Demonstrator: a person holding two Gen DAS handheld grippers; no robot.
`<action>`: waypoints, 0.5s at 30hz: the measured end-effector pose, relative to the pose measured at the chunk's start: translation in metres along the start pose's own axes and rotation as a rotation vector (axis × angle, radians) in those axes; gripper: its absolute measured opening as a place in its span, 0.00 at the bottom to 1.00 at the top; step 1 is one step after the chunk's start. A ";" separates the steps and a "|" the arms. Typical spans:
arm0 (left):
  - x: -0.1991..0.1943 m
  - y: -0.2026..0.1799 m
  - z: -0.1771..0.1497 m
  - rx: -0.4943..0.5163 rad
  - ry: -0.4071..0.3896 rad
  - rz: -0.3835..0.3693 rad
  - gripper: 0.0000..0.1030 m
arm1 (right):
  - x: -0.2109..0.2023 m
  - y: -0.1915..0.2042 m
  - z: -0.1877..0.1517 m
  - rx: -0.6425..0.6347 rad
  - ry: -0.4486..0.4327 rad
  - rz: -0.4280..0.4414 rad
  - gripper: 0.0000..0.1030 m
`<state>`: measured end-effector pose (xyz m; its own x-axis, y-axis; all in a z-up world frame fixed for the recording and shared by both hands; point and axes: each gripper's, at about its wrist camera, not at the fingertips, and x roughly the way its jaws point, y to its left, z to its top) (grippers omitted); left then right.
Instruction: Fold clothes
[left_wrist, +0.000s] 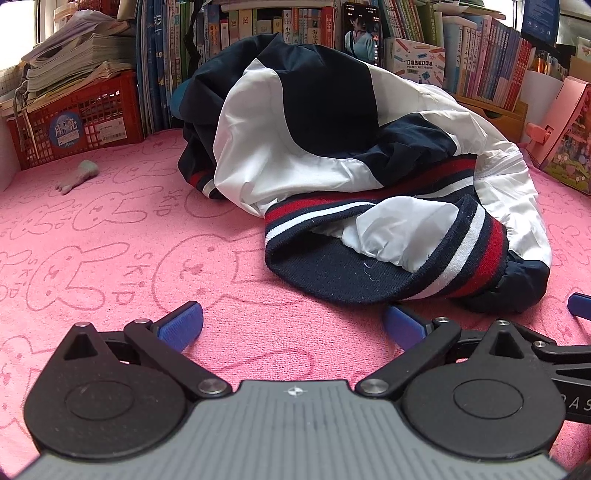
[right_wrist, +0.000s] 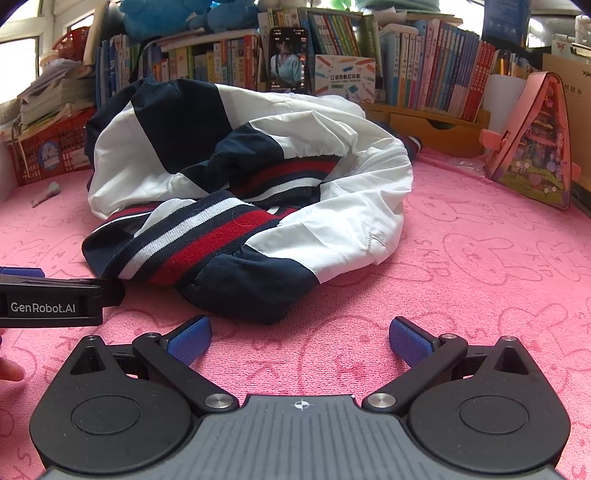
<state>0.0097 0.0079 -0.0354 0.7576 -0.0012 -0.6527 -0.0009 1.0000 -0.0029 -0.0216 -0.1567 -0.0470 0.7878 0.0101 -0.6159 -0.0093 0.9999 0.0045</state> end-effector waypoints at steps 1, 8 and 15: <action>0.000 0.000 0.000 -0.001 -0.003 0.001 1.00 | 0.000 0.000 0.000 0.001 0.000 0.000 1.00; -0.001 -0.001 -0.003 0.001 -0.025 0.002 1.00 | 0.000 0.000 0.000 0.003 0.001 -0.002 1.00; -0.001 -0.001 -0.001 0.002 -0.013 0.001 1.00 | 0.000 0.000 0.001 0.003 0.001 -0.002 1.00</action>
<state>0.0085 0.0073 -0.0361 0.7657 0.0002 -0.6431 -0.0006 1.0000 -0.0004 -0.0214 -0.1565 -0.0462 0.7874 0.0085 -0.6164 -0.0063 1.0000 0.0058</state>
